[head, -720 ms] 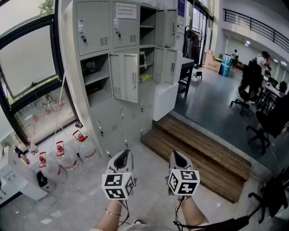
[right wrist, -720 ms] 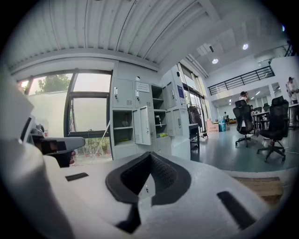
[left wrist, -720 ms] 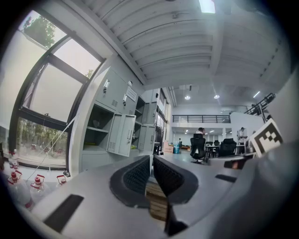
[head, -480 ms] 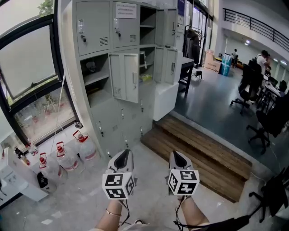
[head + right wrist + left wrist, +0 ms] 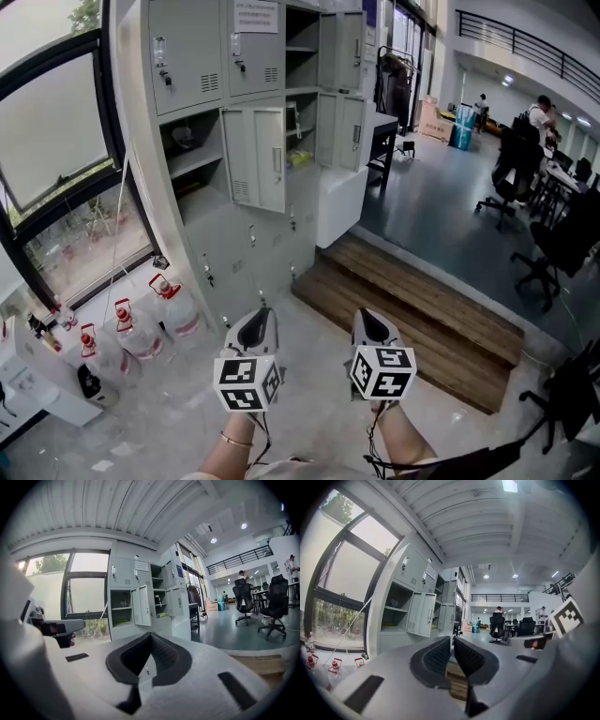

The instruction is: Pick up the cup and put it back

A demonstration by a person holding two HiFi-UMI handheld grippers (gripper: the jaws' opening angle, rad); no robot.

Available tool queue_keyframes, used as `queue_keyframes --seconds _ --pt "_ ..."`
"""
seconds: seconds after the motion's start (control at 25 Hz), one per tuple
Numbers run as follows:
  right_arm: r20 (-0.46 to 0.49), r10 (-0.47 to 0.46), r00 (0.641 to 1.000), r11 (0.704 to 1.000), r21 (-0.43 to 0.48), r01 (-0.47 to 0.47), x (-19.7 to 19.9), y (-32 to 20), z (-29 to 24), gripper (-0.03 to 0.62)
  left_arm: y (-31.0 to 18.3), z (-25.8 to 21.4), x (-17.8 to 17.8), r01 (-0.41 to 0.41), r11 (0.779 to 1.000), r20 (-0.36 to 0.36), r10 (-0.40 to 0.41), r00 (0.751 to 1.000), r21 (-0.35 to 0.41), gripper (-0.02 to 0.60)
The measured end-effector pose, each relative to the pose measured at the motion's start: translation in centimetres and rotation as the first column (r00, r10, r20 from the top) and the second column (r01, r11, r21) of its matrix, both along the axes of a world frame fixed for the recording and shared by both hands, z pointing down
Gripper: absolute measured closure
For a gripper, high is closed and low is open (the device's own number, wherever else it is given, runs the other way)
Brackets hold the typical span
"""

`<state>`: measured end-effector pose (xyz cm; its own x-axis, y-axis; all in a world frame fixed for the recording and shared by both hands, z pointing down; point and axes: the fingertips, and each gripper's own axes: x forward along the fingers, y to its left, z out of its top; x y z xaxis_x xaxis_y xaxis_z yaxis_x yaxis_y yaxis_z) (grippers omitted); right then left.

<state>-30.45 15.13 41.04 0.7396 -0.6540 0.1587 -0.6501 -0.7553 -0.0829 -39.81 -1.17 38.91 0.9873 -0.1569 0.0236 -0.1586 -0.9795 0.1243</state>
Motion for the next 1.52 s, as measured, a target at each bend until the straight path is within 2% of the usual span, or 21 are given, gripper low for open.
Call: queue_keyframes --seconds 0.52,0.8,1.08,1.52 --pt "0.016 0.060 0.998 0.998 -0.010 -0.060 2.7 -2.1 0.8 0.603 -3.9 0.8 2.9 -0.024 1.000 0.011 0.024 1.000 -0.012 0.555" --pt "0.021 0.066 0.998 0.998 -0.004 -0.066 5.7 -3.3 1.1 0.603 -4.6 1.2 5.8 -0.034 0.999 0.026 0.034 0.999 -0.003 0.555" --pt "-0.014 0.031 0.999 0.999 -0.017 -0.031 11.4 -4.5 0.4 0.602 -6.2 1.2 11.1 0.013 1.000 0.014 -0.013 1.000 -0.010 0.555" --pt "-0.025 -0.003 1.000 0.999 -0.034 0.002 23.4 -3.8 -0.6 0.602 -5.6 0.6 22.1 0.066 0.998 0.003 -0.066 0.998 -0.020 0.555"
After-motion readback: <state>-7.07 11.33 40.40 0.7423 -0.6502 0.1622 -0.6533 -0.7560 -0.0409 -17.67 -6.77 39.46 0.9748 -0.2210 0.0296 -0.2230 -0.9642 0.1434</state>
